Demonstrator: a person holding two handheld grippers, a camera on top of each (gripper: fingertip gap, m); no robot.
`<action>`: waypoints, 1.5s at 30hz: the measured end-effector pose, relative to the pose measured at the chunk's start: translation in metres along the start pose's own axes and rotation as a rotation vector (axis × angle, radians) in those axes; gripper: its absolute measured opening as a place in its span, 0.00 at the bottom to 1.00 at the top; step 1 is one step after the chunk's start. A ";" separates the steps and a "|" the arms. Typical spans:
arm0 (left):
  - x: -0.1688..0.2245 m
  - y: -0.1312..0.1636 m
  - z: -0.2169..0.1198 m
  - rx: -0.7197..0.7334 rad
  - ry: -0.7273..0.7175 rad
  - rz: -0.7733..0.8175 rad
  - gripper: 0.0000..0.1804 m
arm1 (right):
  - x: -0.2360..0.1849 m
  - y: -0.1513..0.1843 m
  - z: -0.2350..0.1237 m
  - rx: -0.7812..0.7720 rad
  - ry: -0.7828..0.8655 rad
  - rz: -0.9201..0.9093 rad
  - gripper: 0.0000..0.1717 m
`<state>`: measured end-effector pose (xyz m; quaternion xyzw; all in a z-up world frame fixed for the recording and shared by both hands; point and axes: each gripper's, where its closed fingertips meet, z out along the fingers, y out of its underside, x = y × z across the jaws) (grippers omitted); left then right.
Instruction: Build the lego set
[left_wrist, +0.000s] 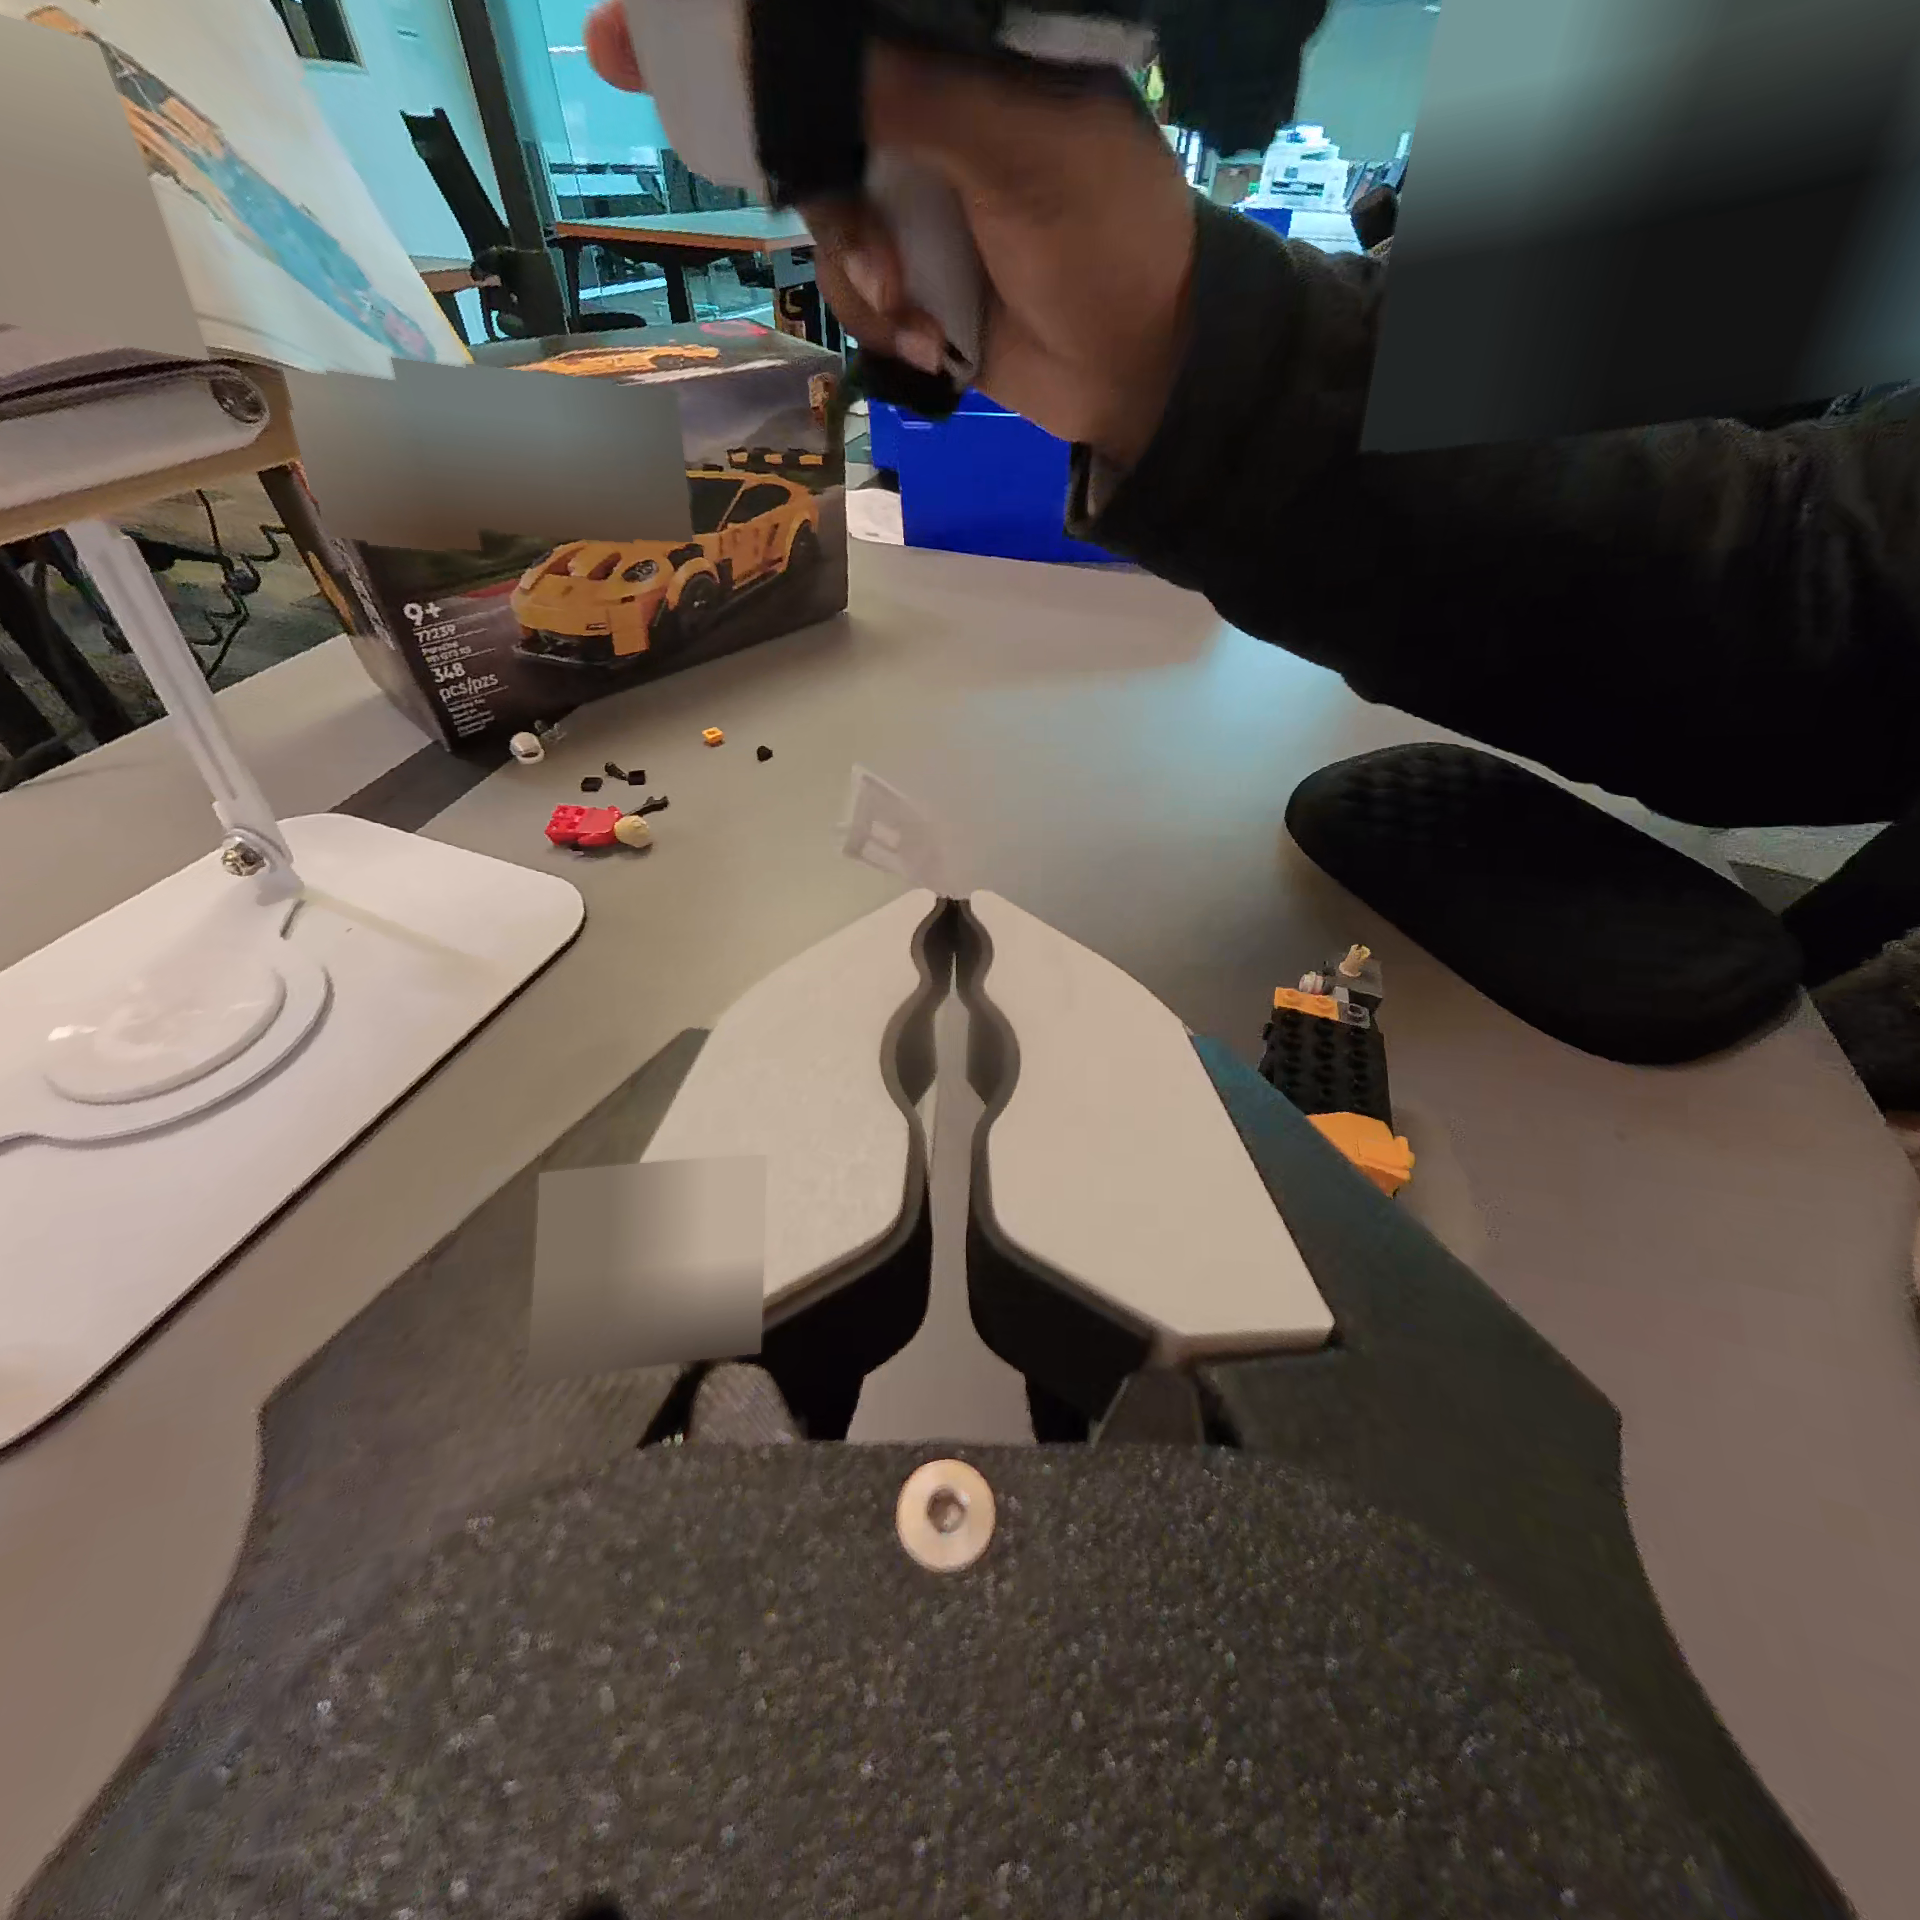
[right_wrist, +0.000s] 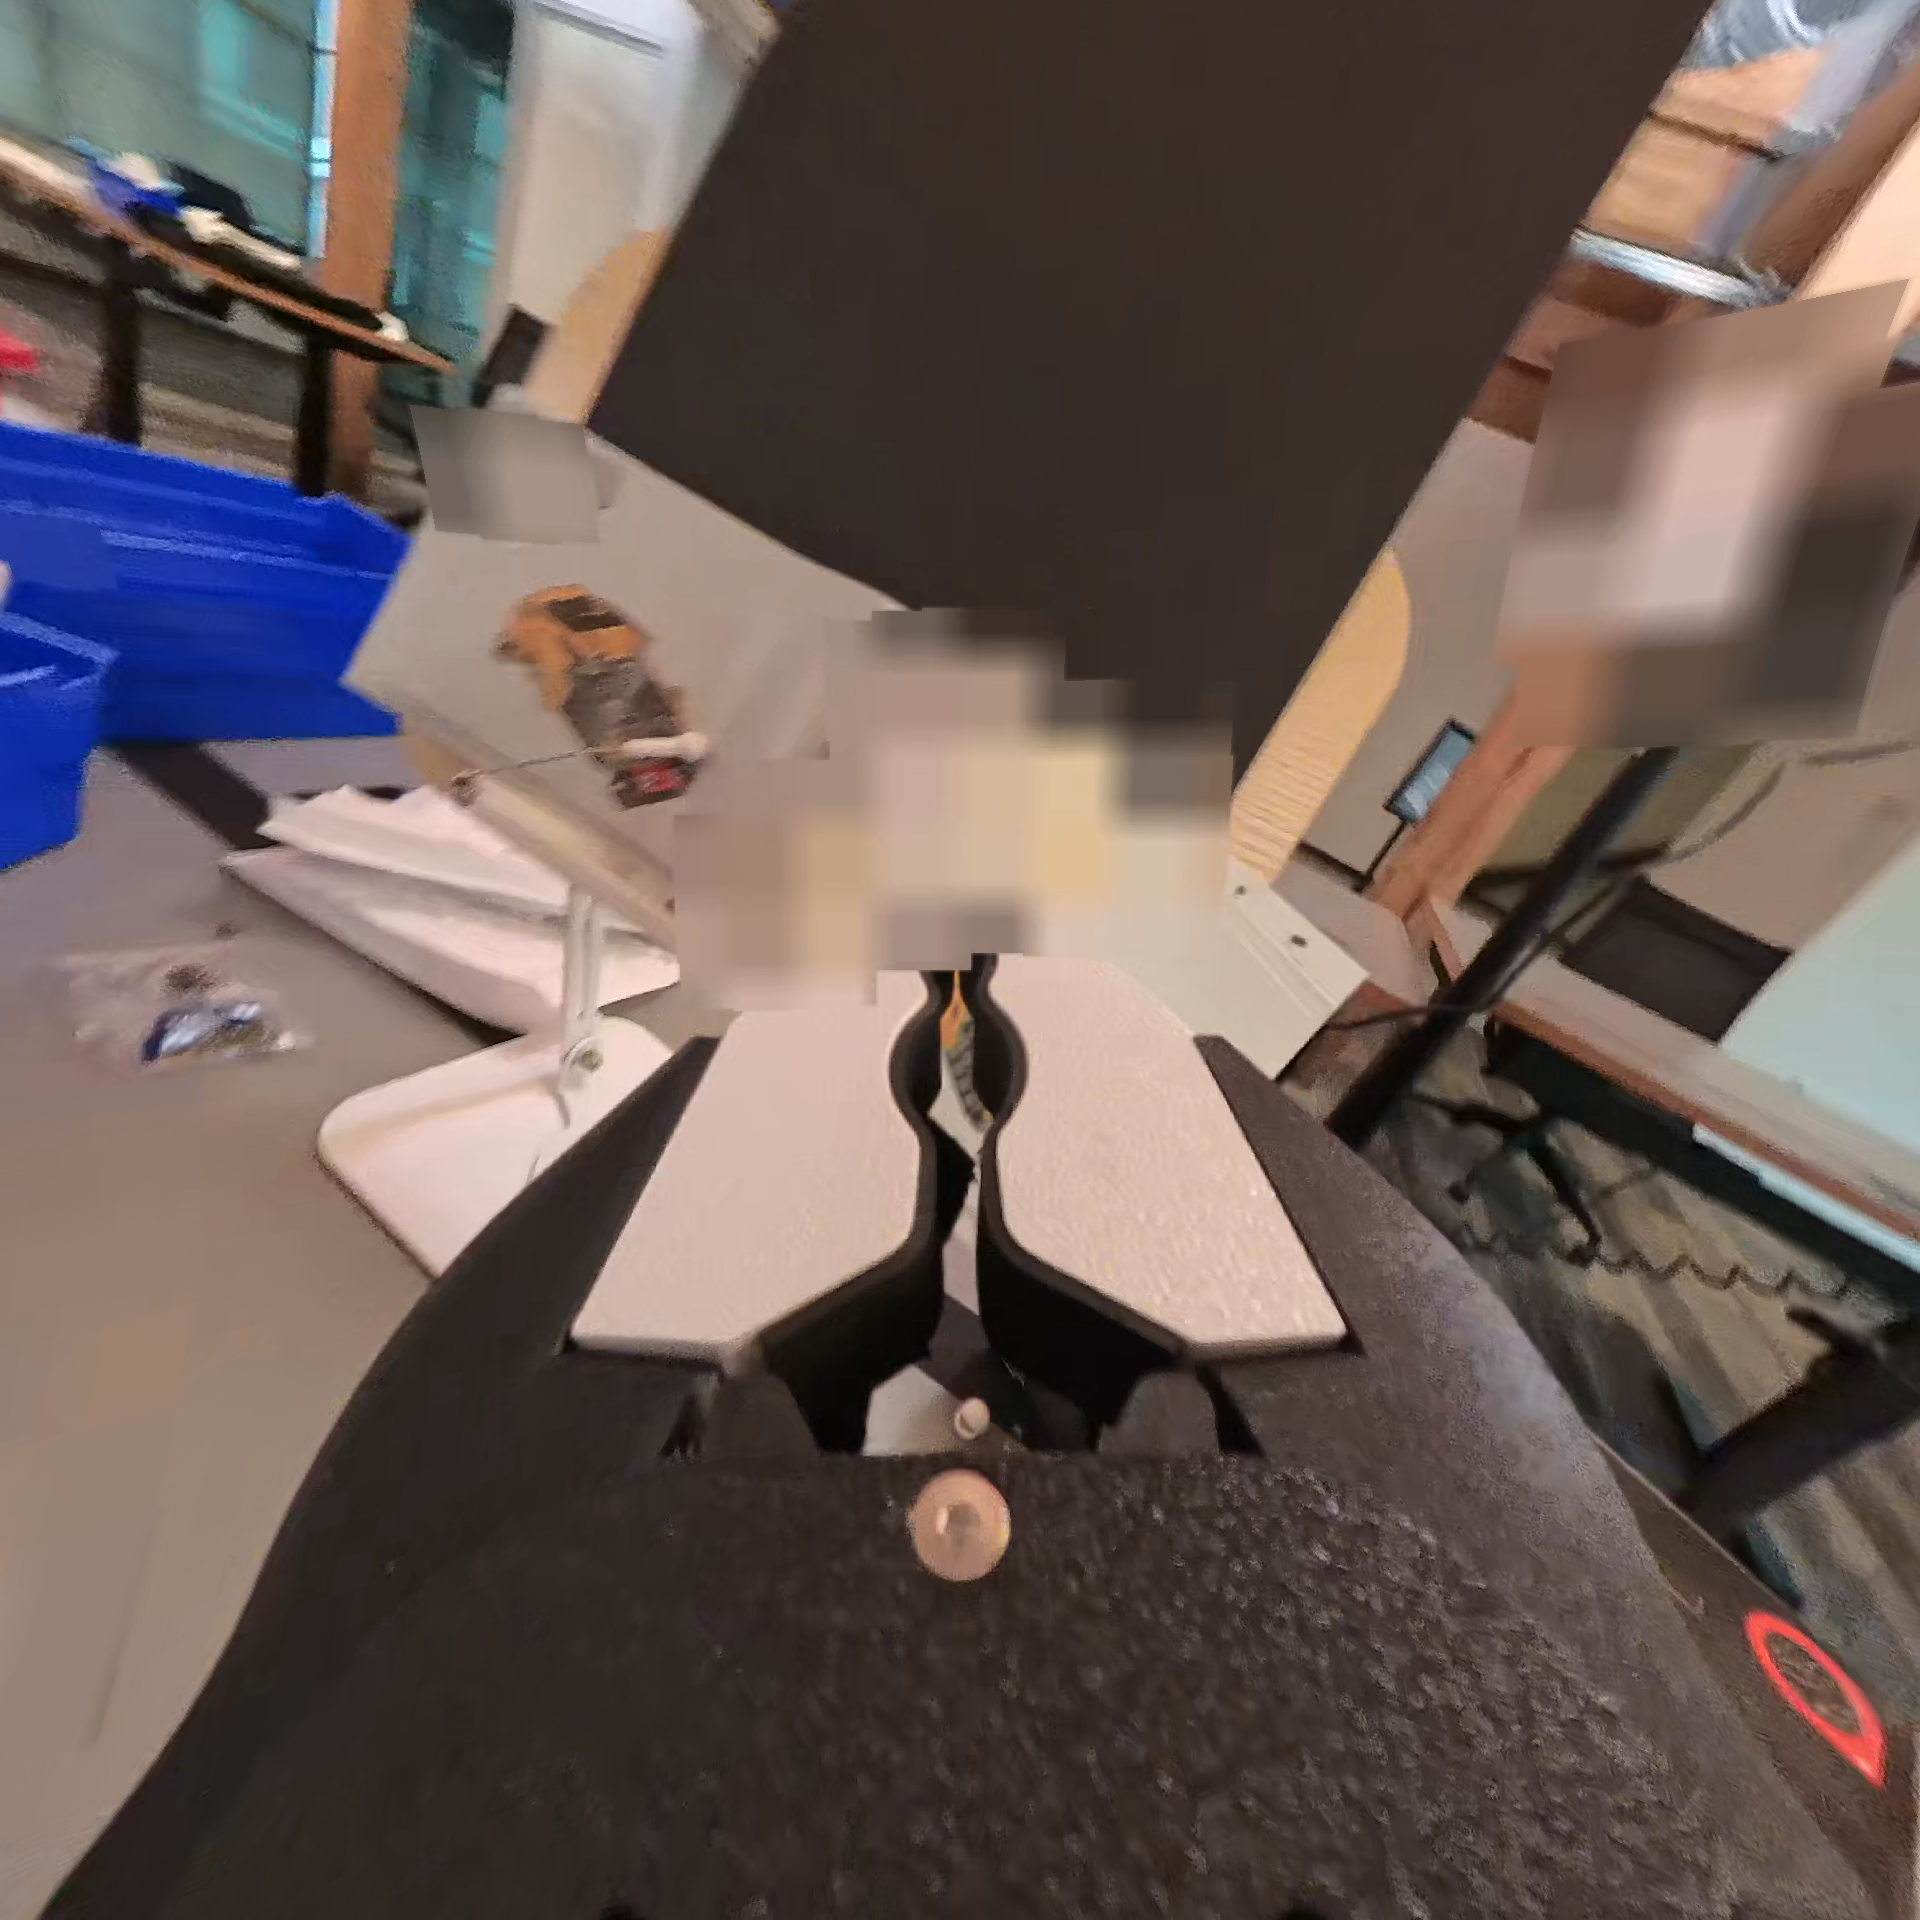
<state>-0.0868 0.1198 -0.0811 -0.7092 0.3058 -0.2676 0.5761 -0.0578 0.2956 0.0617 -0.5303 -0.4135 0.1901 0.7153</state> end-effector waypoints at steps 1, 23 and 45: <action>-0.001 0.000 0.000 0.000 -0.001 -0.003 0.00 | 0.008 0.000 0.010 -0.018 0.027 0.031 0.00; -0.009 0.008 -0.001 -0.012 -0.014 -0.038 0.00 | 0.035 0.041 0.085 -0.123 0.033 0.206 0.00; -0.008 0.008 -0.001 -0.015 -0.009 -0.037 0.00 | 0.044 0.027 0.093 -0.106 0.046 0.189 0.00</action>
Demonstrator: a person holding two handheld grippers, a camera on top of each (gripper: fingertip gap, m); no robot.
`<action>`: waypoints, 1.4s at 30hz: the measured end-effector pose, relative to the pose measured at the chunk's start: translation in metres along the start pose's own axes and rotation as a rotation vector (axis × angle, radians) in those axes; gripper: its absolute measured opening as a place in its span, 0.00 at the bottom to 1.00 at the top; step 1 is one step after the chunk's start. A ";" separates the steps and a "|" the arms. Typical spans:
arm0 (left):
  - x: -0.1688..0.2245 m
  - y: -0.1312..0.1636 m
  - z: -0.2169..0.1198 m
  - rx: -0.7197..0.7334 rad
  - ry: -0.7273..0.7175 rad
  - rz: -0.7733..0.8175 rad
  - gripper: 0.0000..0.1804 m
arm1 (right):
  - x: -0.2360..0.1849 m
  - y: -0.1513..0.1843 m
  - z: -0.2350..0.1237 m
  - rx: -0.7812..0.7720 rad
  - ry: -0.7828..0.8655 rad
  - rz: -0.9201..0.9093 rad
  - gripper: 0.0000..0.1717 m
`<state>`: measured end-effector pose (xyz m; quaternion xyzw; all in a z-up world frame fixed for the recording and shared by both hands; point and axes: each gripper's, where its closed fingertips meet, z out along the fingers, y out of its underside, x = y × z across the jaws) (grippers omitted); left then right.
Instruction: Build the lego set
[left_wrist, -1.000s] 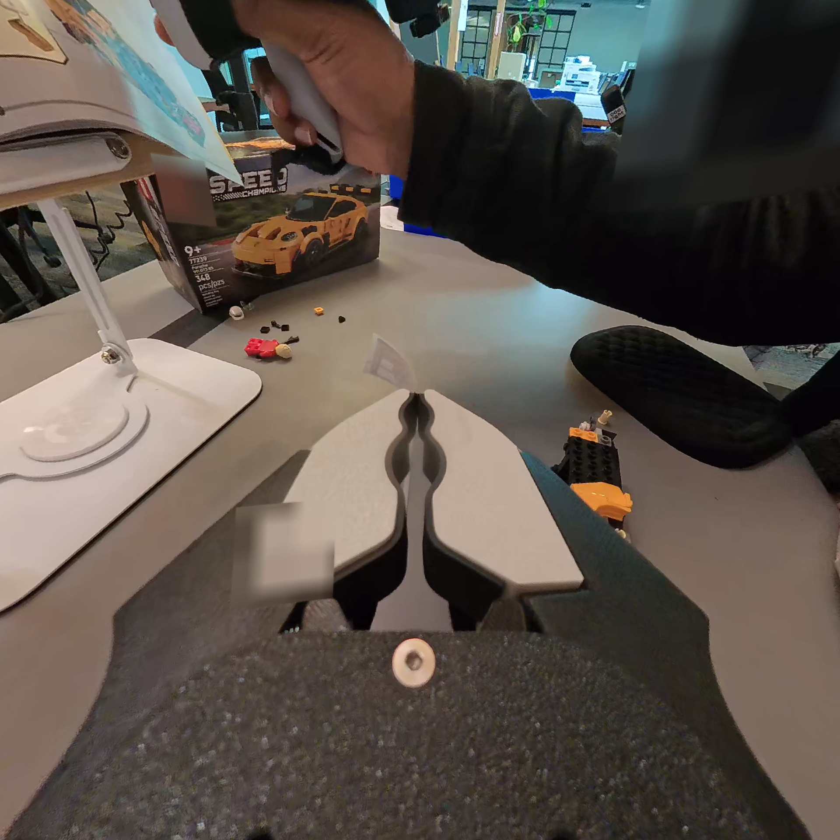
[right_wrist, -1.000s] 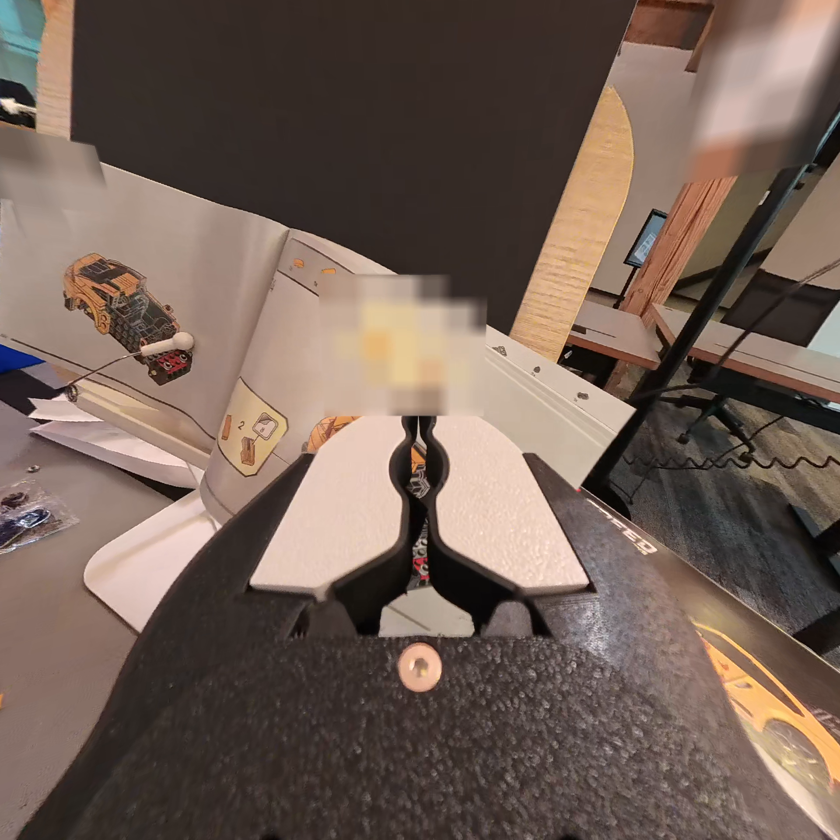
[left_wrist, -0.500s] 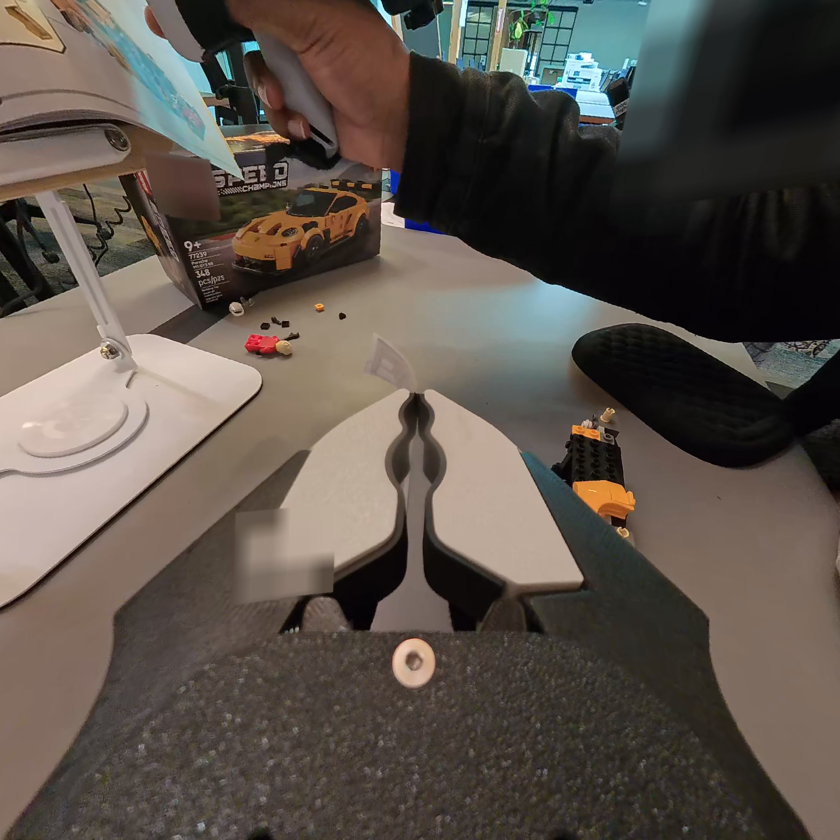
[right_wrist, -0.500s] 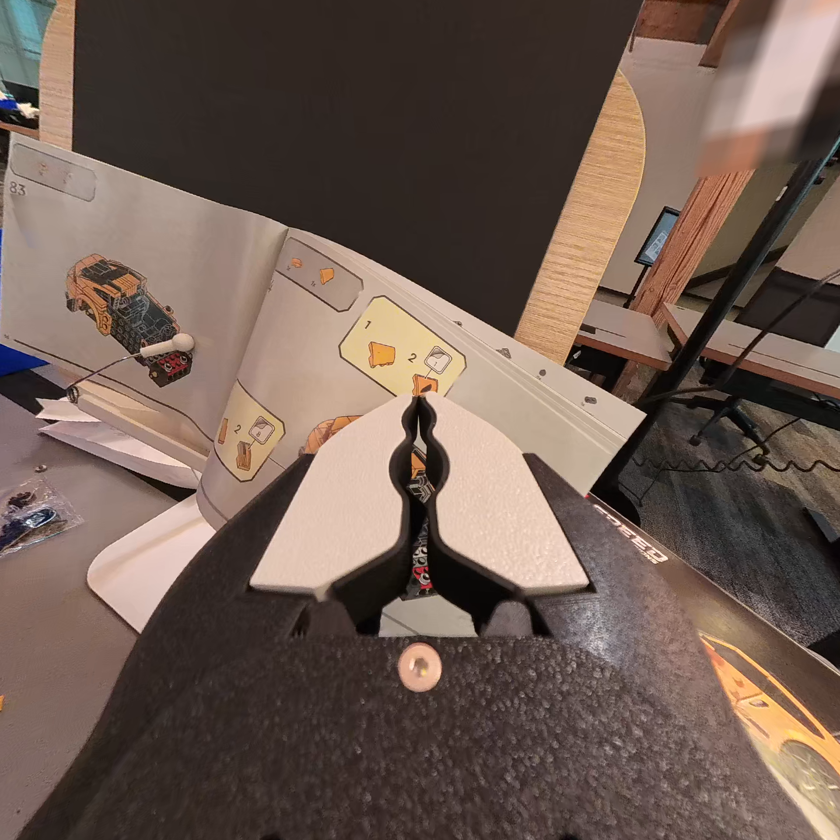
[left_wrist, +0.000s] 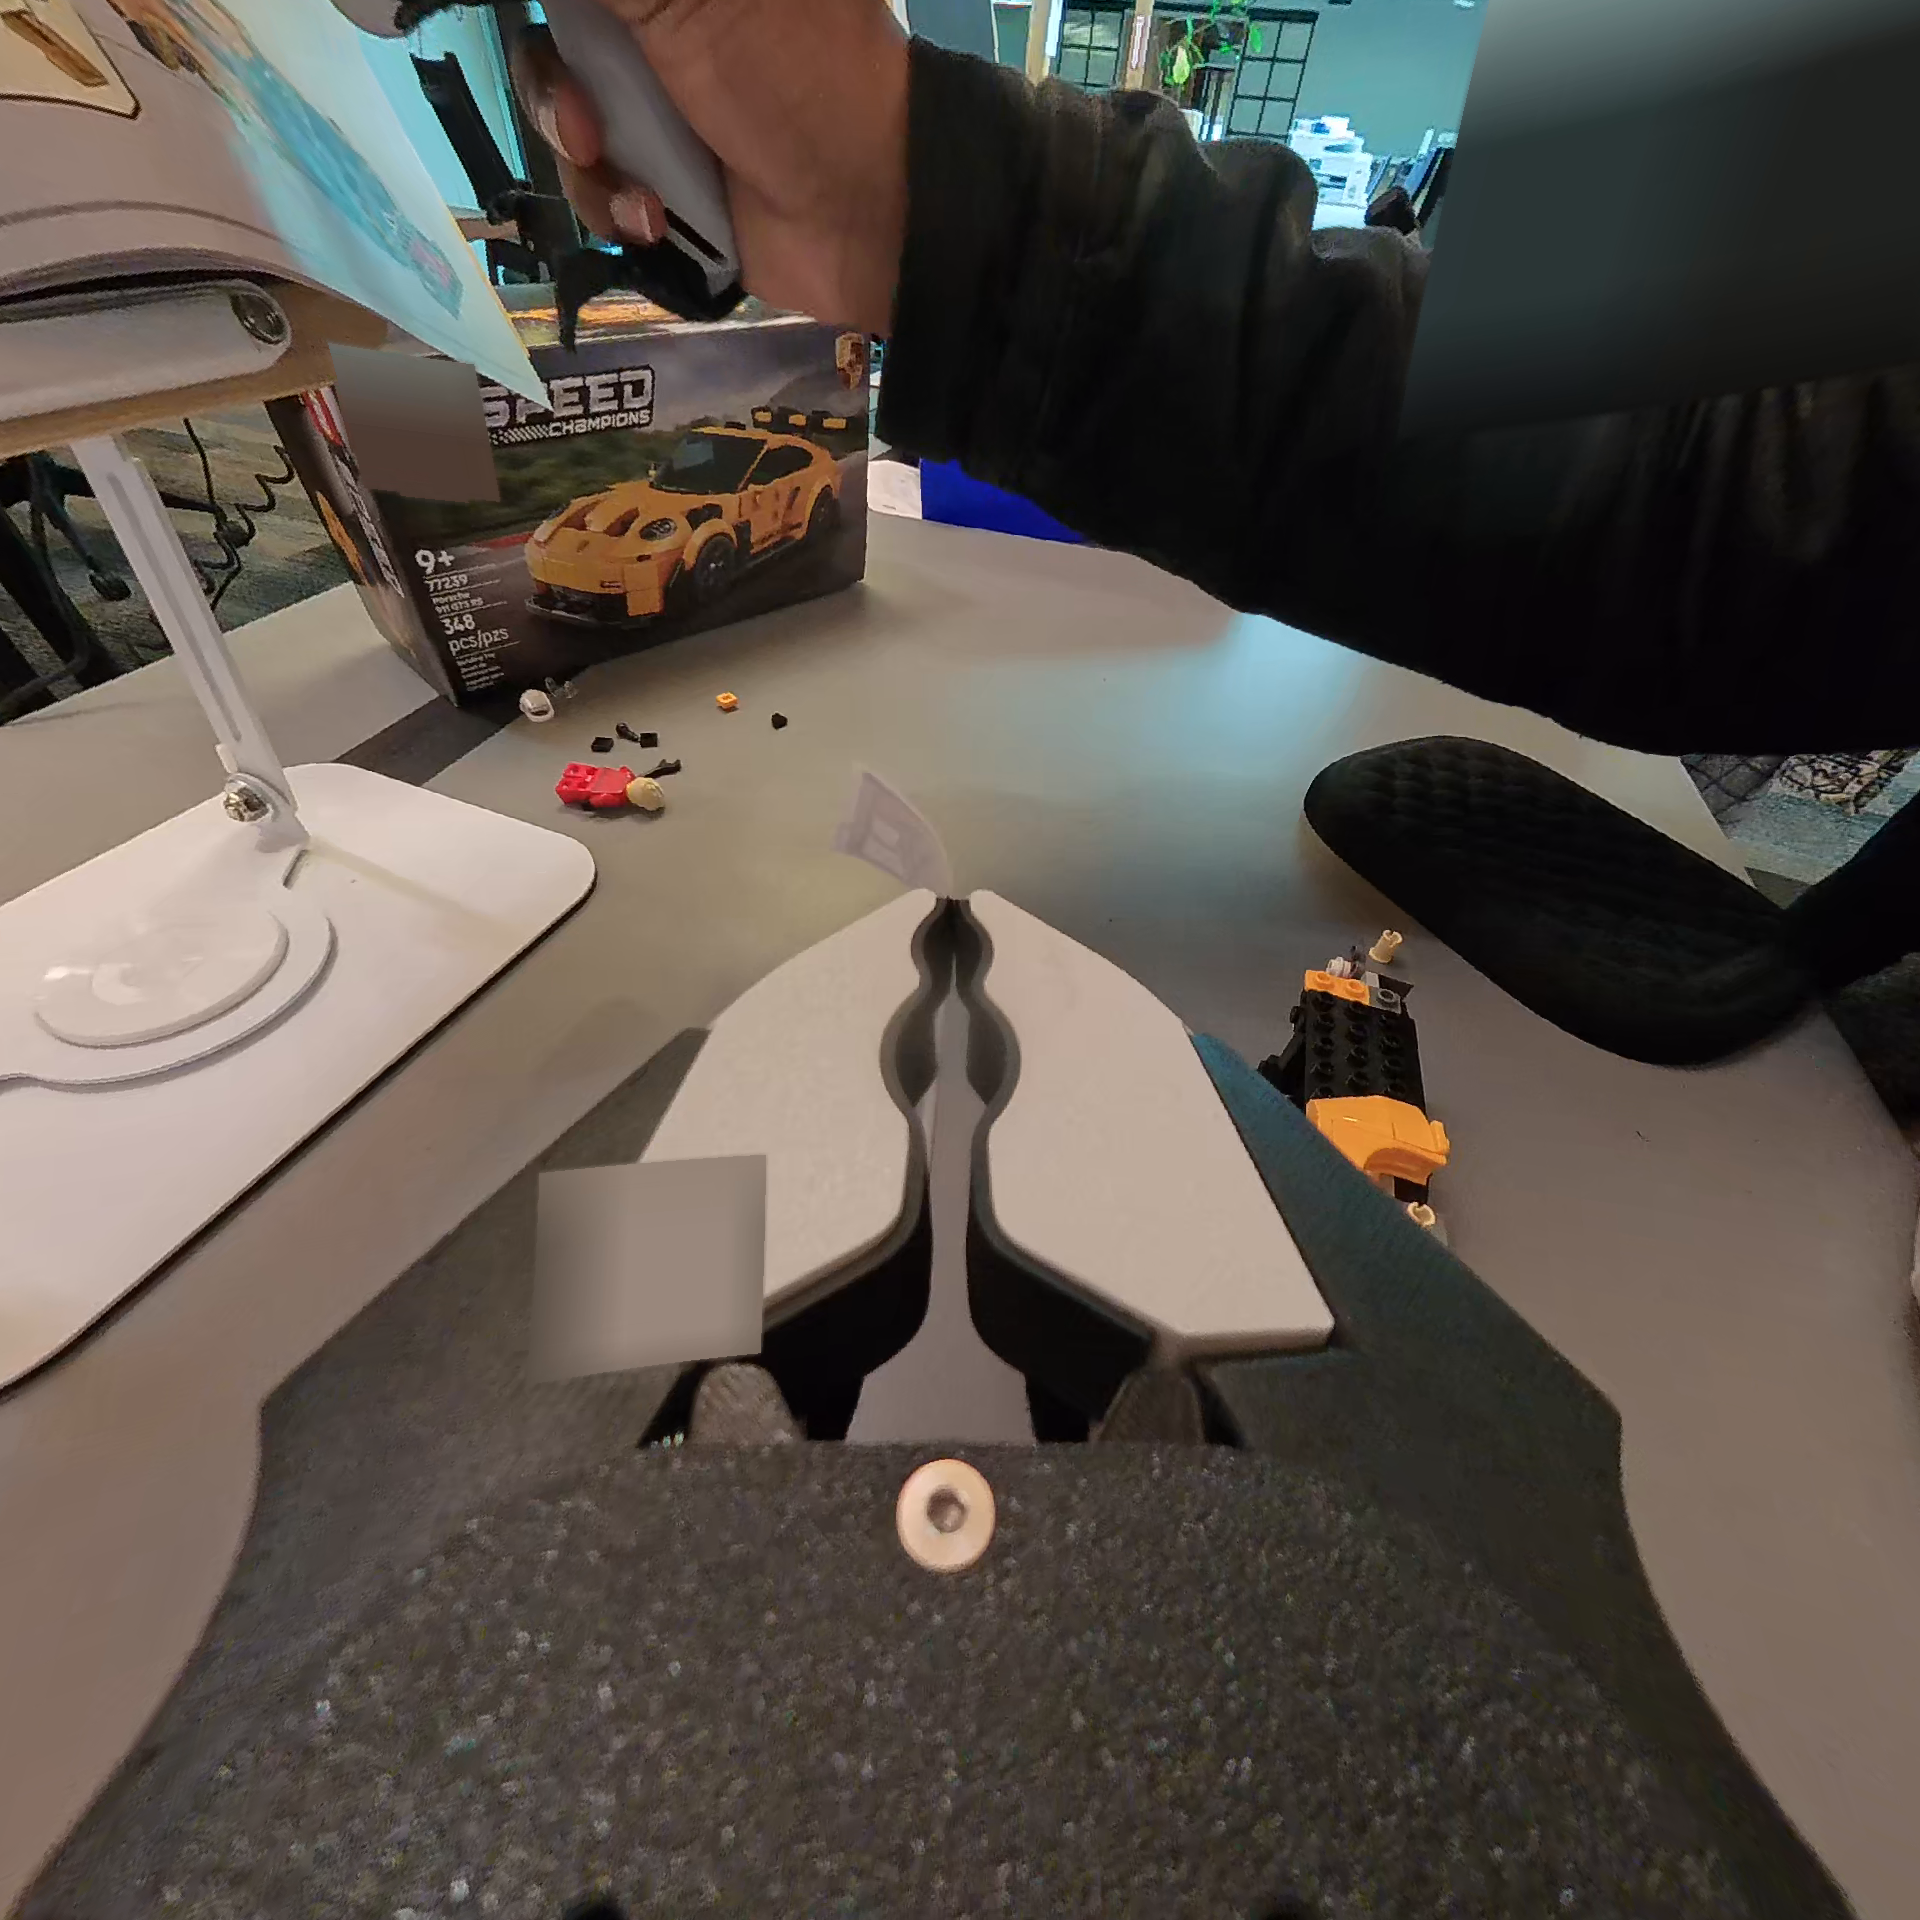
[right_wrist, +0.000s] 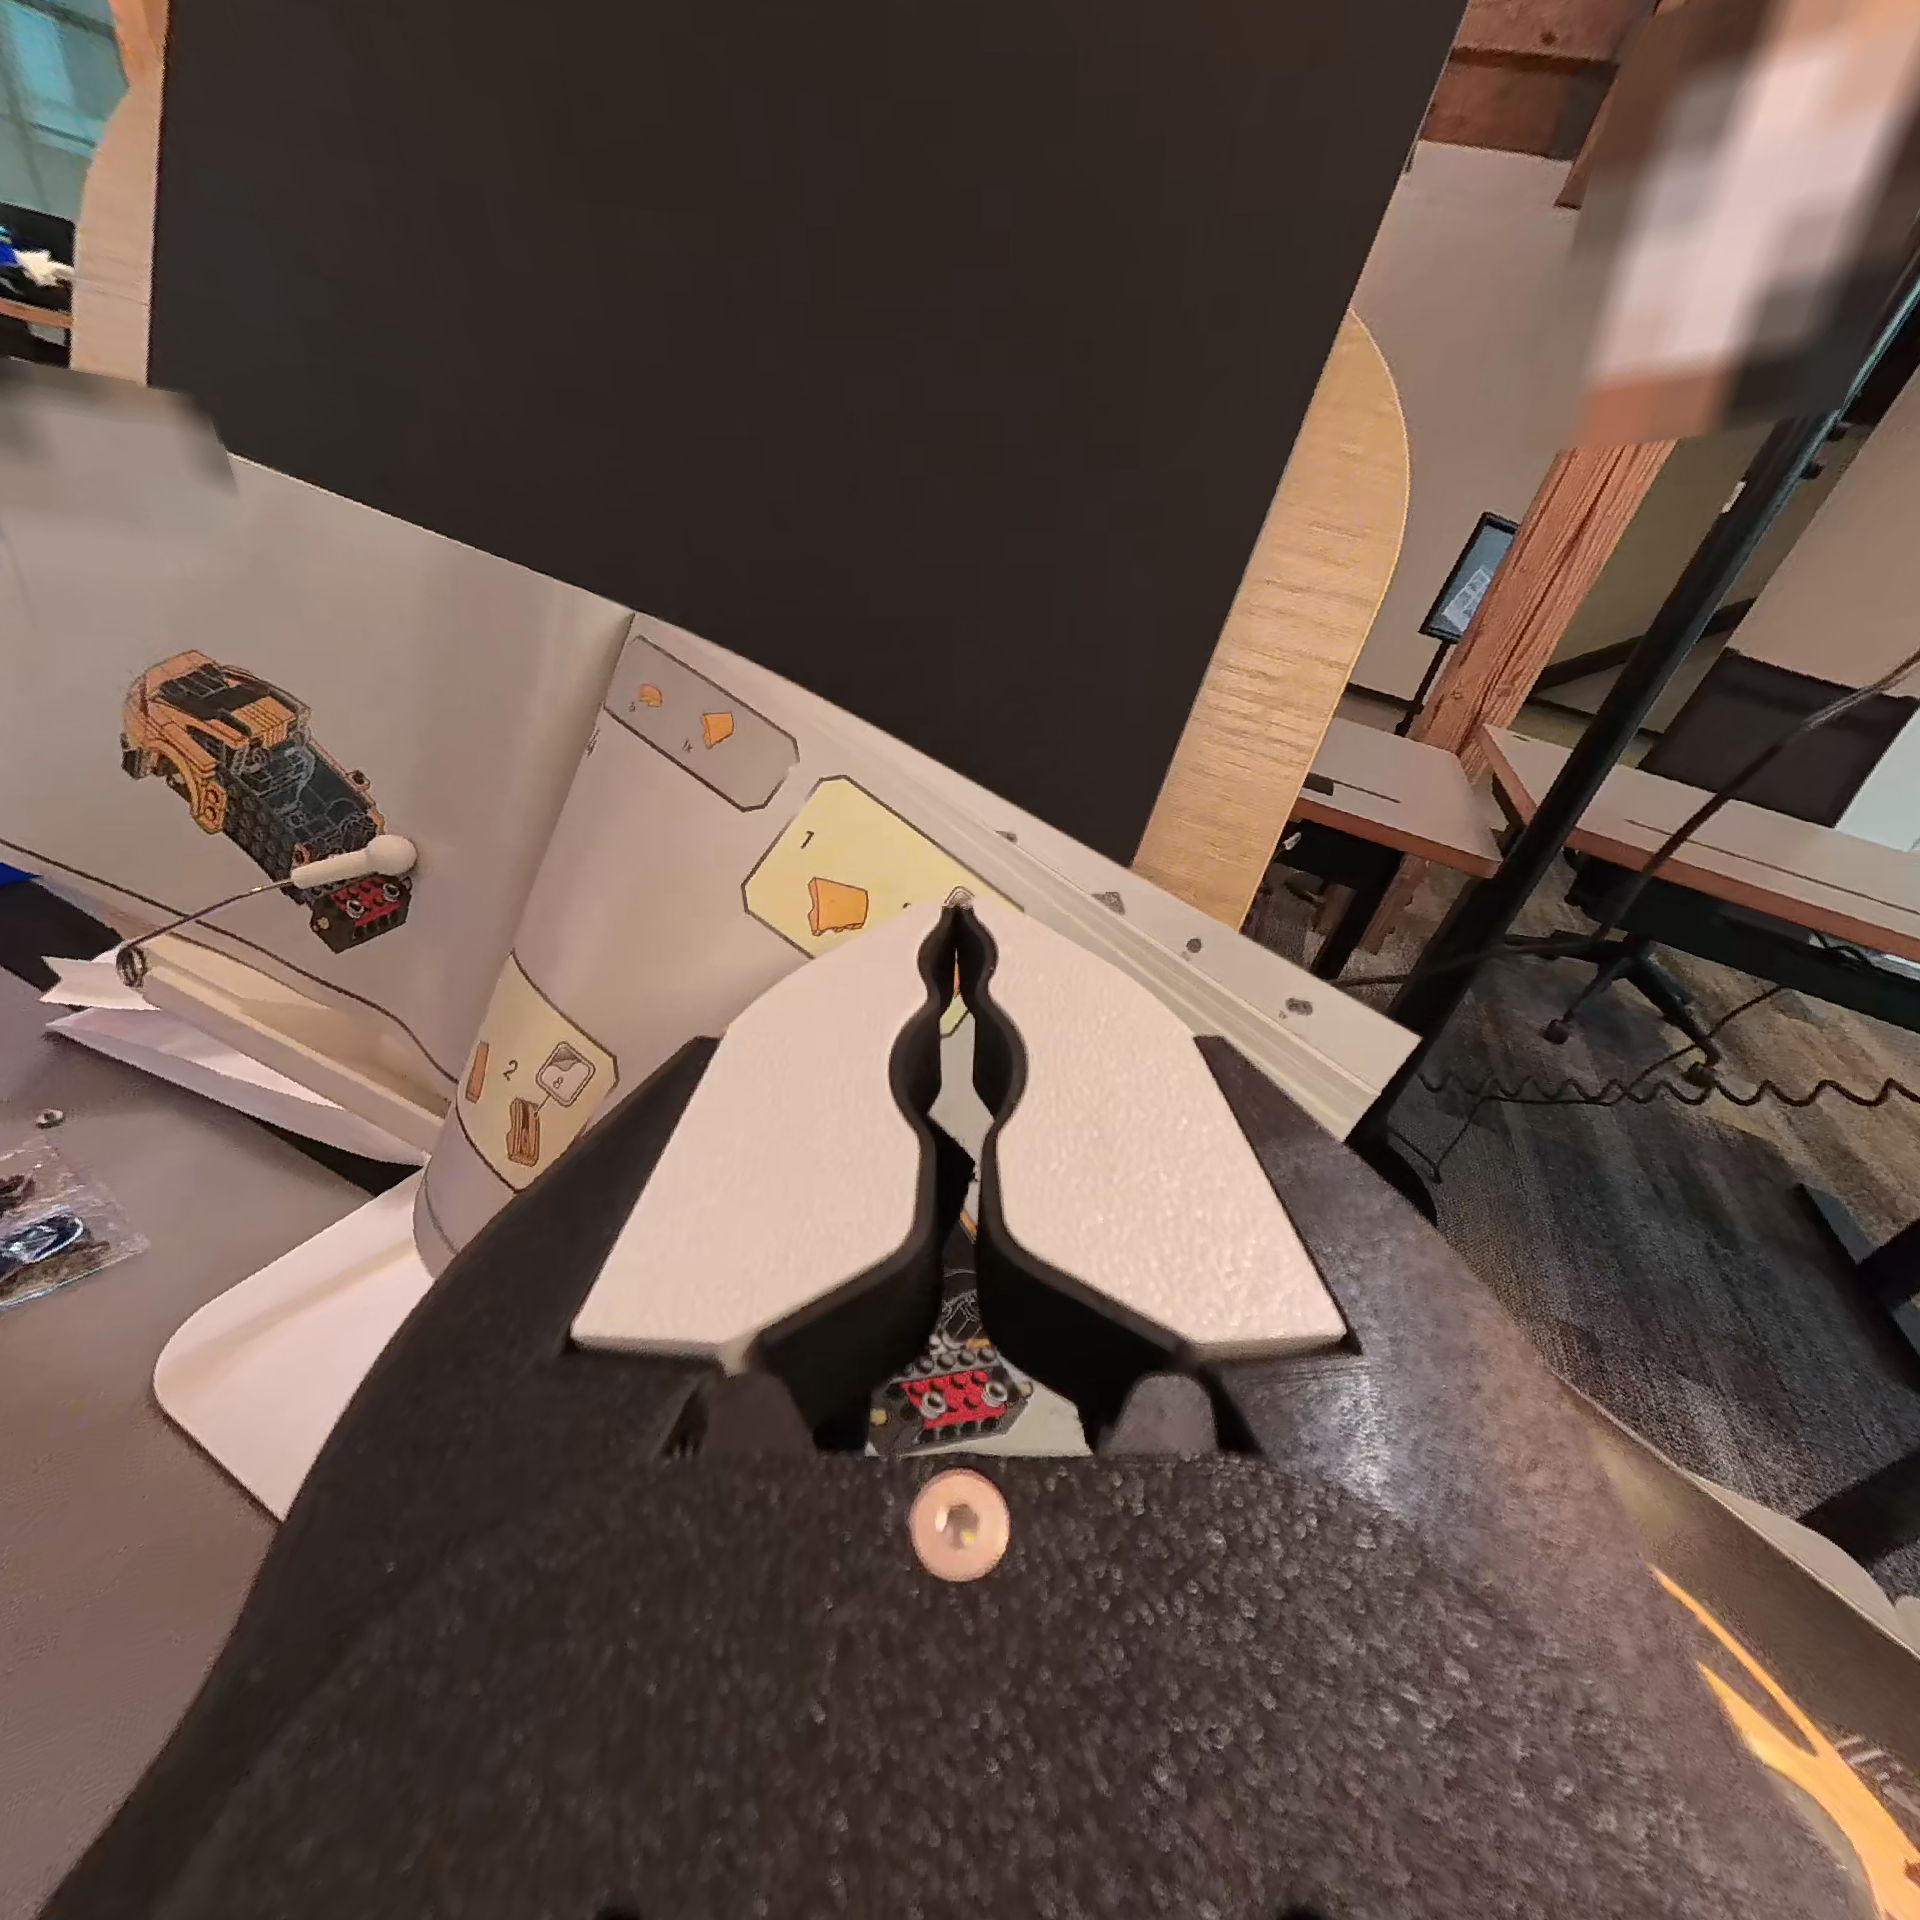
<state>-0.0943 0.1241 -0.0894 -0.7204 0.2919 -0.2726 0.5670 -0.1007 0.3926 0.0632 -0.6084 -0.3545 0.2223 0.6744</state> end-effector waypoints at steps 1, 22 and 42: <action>0.000 0.000 0.000 0.000 0.000 -0.001 0.00 | 0.001 0.000 0.000 0.000 0.000 0.000 0.00; 0.000 0.000 0.000 0.001 0.001 0.001 0.00 | -0.004 0.017 -0.003 -0.021 -0.009 0.027 0.00; 0.001 -0.002 0.000 0.004 -0.001 0.009 0.00 | -0.008 0.024 -0.006 -0.033 -0.012 0.029 0.00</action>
